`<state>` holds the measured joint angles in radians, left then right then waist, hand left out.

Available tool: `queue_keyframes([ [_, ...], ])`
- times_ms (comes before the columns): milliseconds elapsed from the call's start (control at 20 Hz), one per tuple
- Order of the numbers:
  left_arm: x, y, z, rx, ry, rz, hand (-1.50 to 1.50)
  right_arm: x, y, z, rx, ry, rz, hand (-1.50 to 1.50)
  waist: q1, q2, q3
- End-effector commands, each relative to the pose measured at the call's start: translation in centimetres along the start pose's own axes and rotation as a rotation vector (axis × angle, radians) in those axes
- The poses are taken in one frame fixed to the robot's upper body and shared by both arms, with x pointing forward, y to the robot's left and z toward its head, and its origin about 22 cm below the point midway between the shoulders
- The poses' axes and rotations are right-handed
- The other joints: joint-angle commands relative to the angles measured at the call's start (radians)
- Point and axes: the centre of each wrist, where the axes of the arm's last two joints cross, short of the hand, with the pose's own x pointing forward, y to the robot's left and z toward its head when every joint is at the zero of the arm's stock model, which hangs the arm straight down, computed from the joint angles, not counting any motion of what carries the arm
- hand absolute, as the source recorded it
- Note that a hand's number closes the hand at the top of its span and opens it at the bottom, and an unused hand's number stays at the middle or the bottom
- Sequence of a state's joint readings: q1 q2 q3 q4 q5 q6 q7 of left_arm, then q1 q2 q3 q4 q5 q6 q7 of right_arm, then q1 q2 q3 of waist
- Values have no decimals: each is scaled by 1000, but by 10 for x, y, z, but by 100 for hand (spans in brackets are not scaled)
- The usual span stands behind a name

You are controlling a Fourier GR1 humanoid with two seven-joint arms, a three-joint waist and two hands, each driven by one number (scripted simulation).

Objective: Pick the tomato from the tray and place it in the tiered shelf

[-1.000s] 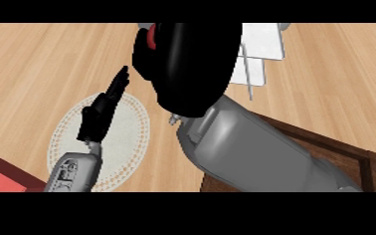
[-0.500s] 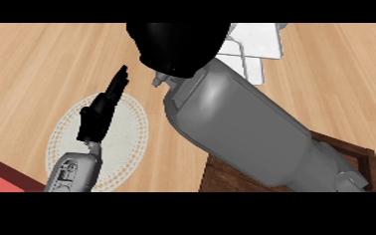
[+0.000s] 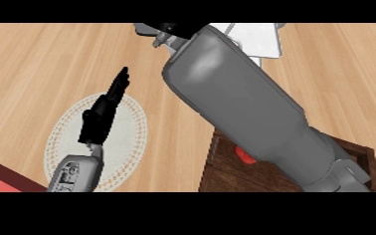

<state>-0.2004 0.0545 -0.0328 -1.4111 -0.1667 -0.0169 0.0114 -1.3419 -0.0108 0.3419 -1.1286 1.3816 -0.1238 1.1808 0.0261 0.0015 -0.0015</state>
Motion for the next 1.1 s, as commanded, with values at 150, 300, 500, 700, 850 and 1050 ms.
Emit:
queue_keyframes([
  [150, 7, 22, 4, 0, 5, -8, 0, -7, 38, -14, -9, 34, 46, 150, -1, 3, 1],
  [300, -3, 11, 12, 5, 10, 12, 0, -19, 51, -13, -36, 108, 49, 150, 0, 3, 1],
  [500, 1, -6, 8, -14, -7, -1, 0, -26, 31, -26, -87, 153, -264, 150, 7, 7, 3],
  [700, 14, -3, 4, 9, -6, -9, 0, -51, 52, -37, -113, 163, -294, 150, -1, 6, 2],
  [850, 6, -2, 3, -3, -11, -10, 0, -59, 75, -28, -105, 162, -298, 150, 1, 7, 1],
  [1050, 16, 21, -2, 23, -10, -9, 0, -65, 79, -40, -90, 148, -284, 150, -9, 3, 1],
])
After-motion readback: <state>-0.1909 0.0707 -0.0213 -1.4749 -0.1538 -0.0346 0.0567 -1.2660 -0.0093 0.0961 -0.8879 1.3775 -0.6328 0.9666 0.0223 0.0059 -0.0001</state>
